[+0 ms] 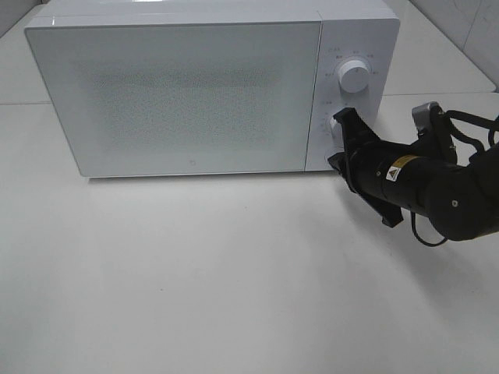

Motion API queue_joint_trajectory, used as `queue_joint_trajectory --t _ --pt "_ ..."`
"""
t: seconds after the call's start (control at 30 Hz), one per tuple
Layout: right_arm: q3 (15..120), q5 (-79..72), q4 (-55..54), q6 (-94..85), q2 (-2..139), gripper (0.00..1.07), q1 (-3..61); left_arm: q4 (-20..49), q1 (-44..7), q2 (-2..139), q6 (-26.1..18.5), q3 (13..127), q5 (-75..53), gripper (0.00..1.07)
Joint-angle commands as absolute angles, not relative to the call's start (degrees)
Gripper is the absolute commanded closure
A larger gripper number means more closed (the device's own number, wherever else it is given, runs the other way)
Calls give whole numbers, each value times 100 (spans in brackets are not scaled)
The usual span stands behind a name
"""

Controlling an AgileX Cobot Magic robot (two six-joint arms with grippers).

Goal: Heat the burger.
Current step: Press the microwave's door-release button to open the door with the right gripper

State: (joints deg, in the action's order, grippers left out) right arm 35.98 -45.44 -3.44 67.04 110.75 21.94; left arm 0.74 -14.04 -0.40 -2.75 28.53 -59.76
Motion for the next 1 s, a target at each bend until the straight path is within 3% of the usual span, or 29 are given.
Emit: queue_joint_trajectory --t 0.03,1.0 --pt "3764 -4624 -378 6641 11150 107 2206 69 -1392 -52 -246 2836 -5924 107" --pt "4234 -5265 -859 6704 11843 107 2200 69 -1392 -52 -246 2836 -5924 107"
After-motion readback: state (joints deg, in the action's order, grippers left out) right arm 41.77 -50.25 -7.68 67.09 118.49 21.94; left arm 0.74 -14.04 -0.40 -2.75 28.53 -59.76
